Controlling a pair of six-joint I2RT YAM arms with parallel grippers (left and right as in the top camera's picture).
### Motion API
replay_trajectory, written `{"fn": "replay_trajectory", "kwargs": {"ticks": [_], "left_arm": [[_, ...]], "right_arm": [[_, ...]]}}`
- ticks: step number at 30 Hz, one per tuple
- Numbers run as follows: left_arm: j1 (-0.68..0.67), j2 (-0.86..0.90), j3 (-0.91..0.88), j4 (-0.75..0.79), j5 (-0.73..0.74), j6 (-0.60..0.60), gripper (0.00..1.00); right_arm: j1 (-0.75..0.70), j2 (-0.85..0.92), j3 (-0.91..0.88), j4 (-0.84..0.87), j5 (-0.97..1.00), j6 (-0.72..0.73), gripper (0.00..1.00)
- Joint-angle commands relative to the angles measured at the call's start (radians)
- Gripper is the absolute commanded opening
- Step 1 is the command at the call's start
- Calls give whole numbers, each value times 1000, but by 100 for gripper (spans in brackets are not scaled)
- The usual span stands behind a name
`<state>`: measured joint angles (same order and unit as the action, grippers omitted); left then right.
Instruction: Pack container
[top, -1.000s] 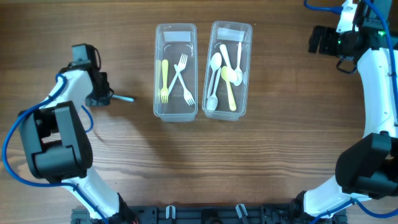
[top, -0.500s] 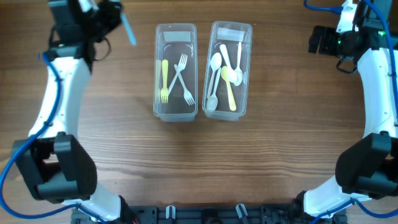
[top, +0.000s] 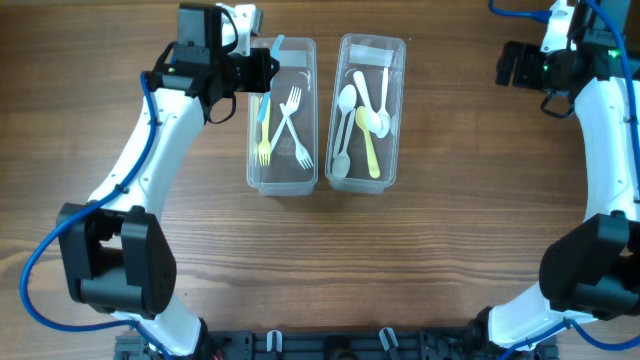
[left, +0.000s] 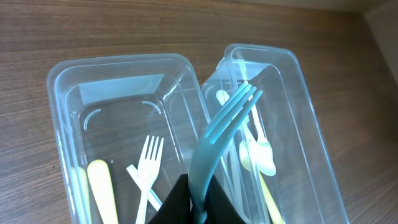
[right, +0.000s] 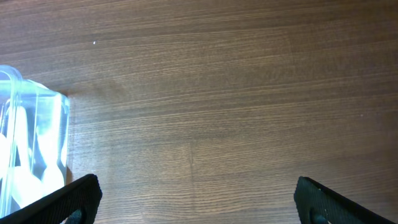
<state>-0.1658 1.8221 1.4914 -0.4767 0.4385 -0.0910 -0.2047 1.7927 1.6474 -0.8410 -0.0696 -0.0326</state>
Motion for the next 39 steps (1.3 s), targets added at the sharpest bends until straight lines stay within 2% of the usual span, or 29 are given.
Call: {"fn": "replay_trajectory", "kwargs": {"ticks": [1,2,3,4,10,15,20,23,28,39], "left_arm": [[-7,7,-1,-4,-14,27,21],[-7,7,-1,-4,-14,27,53],[-7,7,-1,-3,-14,27,90],[-7,7,-1,-3,-14,27,99],[36,-6,4,57,-34,4,100],[202,-71,15,60,-151,-29,100],[370,-89,15,40,-156,-29,99],[424,-89,15,35,-156,-29,100],[469,-89,15,38,-156,-29,100],[472,-89,15,38,-156,-29,100]], "right_arm": [[3,-22,14,3,10,-18,100],[3,-22,14,2,10,-18,100],[3,-22,14,2,10,-18,100],[3,-22,14,2,10,-18,100],[3,-22,14,3,10,-17,100],[3,-22,14,2,10,-17,100],[3,-22,14,3,10,-18,100],[3,-22,14,3,10,-18,100],[3,-22,14,3,10,-18,100],[3,-22,14,3,10,-18,100]]}}
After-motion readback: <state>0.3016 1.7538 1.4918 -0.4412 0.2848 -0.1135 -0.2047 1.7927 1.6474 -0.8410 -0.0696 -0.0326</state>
